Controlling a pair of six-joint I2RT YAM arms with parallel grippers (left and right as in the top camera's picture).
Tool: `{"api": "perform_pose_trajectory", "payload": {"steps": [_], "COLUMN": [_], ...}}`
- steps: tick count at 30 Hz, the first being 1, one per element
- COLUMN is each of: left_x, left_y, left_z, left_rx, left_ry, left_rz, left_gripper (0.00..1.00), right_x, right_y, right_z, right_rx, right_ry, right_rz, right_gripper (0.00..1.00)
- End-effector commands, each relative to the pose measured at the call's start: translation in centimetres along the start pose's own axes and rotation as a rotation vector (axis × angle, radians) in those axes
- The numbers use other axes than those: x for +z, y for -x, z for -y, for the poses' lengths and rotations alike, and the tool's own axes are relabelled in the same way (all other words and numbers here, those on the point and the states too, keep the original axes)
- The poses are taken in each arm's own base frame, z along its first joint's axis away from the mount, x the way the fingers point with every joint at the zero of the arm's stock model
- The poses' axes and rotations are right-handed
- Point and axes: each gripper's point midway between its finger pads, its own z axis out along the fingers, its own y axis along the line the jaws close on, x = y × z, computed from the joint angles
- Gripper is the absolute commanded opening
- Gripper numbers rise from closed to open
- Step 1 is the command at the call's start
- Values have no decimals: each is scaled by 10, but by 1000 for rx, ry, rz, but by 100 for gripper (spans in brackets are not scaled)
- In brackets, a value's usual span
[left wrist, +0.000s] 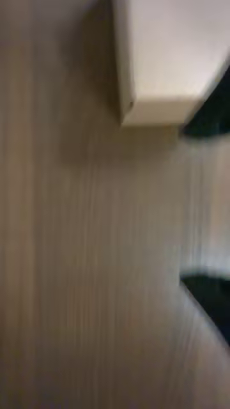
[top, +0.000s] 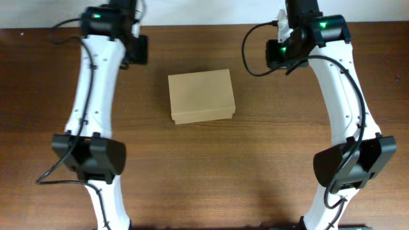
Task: Pack container
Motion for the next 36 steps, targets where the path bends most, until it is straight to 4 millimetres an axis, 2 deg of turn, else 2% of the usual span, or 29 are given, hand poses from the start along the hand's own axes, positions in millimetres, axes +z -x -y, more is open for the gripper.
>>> {"api": "perform_pose_trajectory", "payload": {"steps": [1, 2, 5, 9, 31, 34, 36], "left_x": [-10, -9, -8, -7, -7, -7, -7], "left_y": [9, 9, 8, 8, 8, 8, 8], "left_z": [-39, -45, -59, -66, -66, -66, -66], "left_rx": [-74, -87, -113, -126, -125, -125, -125], "left_ry": [54, 59, 71, 76, 76, 76, 76], "left_rz": [47, 47, 44, 42, 42, 42, 42], "left_gripper": [100, 100, 100, 100, 100, 100, 100], "right_x": [-13, -13, -13, -13, -13, -35, -62], "right_y": [7, 6, 5, 5, 2, -3, -3], "right_z": [11, 11, 11, 11, 14, 14, 12], "right_rx": [-8, -8, -7, -7, -7, -9, -11], "right_ry": [-63, -62, -63, -63, -78, -89, -86], "right_rz": [42, 41, 34, 35, 24, 44, 107], "right_gripper": [80, 99, 99, 99, 99, 99, 99]}}
